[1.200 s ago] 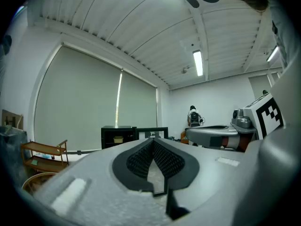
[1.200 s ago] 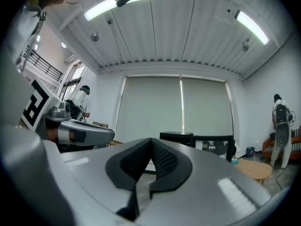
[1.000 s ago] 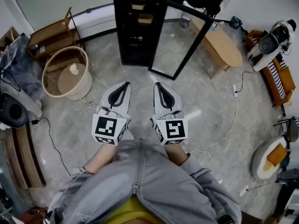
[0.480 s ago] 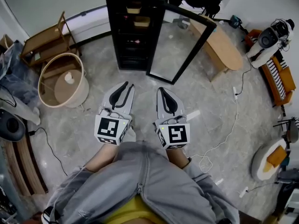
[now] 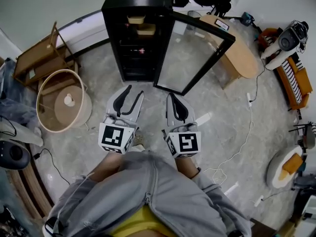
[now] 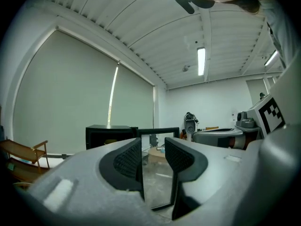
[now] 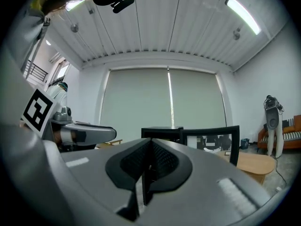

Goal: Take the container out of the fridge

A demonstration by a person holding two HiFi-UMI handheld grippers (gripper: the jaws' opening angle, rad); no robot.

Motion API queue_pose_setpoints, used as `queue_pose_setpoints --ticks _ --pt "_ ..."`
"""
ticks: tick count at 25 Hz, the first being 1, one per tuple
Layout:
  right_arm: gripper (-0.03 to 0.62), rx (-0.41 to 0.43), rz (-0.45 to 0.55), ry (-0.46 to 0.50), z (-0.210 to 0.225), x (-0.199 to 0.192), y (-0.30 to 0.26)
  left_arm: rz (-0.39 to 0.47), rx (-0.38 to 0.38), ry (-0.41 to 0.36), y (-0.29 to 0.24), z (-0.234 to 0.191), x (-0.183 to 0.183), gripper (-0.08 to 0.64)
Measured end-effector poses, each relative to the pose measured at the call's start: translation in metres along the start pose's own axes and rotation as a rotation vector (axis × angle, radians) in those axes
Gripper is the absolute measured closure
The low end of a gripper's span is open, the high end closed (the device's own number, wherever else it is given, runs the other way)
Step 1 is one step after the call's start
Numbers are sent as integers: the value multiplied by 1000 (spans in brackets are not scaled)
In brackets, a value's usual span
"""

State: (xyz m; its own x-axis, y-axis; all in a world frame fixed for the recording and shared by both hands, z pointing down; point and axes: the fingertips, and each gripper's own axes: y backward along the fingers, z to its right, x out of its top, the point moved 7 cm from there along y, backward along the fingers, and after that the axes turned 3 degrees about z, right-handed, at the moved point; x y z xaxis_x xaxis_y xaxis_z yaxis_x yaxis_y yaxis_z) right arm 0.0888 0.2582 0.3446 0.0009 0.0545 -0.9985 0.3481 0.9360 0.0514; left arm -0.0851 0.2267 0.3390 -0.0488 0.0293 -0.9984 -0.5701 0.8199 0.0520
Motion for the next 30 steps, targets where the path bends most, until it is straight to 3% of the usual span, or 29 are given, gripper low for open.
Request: queue_pose_setpoints --ticks 7,14,22,30 --pt "591 -21 -15 -2 5 -17 -62 -13 6 9 -46 -57 -14 337" --pt "591 -22 -29 -2 4 -22 -90 -19 29 35 -64 -84 -22 250" --pt "591 12 -26 3 12 -28 -126 -27 44 51 -89 -101 -34 236" --pt "591 65 4 39 51 -31 -195 -12 80 39 -153 -127 -38 232"
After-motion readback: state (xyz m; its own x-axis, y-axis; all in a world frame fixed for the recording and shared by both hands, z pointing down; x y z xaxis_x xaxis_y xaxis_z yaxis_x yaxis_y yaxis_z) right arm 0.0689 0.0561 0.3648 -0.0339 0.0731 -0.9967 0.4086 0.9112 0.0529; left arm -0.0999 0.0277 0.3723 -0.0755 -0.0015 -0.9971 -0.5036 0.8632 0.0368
